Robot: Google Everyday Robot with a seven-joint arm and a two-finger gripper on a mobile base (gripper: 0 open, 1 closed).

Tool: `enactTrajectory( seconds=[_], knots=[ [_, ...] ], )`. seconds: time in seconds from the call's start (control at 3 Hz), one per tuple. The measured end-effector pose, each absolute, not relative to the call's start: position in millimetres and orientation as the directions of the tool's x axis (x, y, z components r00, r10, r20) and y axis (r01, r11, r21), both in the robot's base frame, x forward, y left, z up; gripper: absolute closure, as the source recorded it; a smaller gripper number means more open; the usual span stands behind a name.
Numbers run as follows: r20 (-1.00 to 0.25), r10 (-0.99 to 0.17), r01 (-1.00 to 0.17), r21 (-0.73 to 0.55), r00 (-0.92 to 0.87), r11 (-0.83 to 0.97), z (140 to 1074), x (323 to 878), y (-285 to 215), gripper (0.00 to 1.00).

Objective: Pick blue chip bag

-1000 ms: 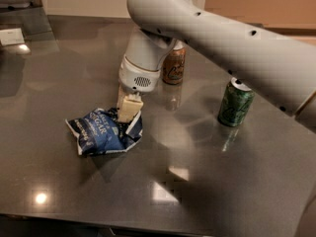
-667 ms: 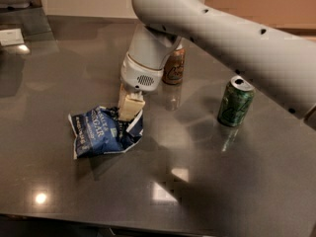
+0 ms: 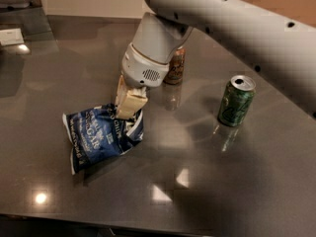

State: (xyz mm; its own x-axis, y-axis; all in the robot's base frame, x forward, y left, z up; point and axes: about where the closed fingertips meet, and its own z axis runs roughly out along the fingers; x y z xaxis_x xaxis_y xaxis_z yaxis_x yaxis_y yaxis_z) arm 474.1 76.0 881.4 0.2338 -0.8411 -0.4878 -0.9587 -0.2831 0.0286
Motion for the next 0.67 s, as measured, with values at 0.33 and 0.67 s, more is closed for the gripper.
enactTrajectory(
  seconds=[0.33, 0.67],
  knots=[
    [-0.512, -0.814, -0.948, 0.000, 0.274, -0.319, 906.5, 465.5, 69.6, 1.00],
    [-0.522, -0.797, -0.942, -0.040, 0.303, -0.332, 934.8, 462.7, 59.5, 1.00]
  ],
)
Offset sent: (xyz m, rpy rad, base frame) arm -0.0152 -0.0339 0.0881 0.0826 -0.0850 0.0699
